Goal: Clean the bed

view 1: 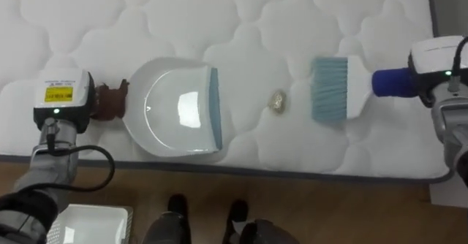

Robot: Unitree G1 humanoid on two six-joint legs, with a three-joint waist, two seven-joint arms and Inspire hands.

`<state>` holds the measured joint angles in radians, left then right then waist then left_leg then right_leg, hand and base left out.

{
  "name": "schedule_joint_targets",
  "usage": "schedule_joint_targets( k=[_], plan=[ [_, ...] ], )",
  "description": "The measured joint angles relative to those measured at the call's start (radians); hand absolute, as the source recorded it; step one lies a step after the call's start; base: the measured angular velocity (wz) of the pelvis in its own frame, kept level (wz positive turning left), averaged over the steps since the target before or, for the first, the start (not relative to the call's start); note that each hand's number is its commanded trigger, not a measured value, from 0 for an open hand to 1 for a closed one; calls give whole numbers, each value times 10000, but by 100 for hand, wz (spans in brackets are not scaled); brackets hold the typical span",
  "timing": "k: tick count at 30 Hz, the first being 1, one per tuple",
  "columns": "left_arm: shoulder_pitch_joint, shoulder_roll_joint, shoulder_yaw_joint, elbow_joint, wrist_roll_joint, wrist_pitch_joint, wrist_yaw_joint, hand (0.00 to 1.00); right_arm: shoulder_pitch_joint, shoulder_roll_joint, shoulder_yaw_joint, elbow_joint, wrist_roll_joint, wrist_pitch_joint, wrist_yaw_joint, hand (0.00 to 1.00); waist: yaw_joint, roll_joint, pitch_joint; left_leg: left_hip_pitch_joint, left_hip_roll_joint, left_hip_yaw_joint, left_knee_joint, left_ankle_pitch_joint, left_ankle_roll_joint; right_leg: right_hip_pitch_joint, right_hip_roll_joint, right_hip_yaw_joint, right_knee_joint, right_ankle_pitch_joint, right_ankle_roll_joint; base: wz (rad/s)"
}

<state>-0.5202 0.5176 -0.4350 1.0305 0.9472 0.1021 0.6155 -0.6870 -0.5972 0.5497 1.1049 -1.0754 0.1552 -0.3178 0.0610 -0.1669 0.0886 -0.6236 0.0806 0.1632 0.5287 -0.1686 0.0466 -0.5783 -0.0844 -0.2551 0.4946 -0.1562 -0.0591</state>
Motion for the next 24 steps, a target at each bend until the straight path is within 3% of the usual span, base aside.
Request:
schedule_joint_targets(
  k=[10, 14, 24],
  plan=[
    [-2, 288, -4, -211, -77, -212, -210, 100, 36, -268, 968, -819, -439, 225, 1459, 100, 24, 11, 3, 11, 154, -73, -170, -38, -70, 273, 206, -261, -641, 206, -47, -2],
    [-2, 293, -25, -325, -332, -273, -417, 100, 431, -359, 1049, -1579, -689, 279, 1992, 100, 11, 14, 3, 48, 155, -108, -267, -35, -86, 379, 197, -499, -838, 249, -66, 0],
    [-4, 282, -25, -351, -523, -375, -806, 100, 684, -348, 1048, -1945, -720, 403, 2584, 100, 18, 35, 3, 104, 155, -156, -319, -53, -114, 519, 240, -578, -1000, 258, -56, 1]
  ],
)
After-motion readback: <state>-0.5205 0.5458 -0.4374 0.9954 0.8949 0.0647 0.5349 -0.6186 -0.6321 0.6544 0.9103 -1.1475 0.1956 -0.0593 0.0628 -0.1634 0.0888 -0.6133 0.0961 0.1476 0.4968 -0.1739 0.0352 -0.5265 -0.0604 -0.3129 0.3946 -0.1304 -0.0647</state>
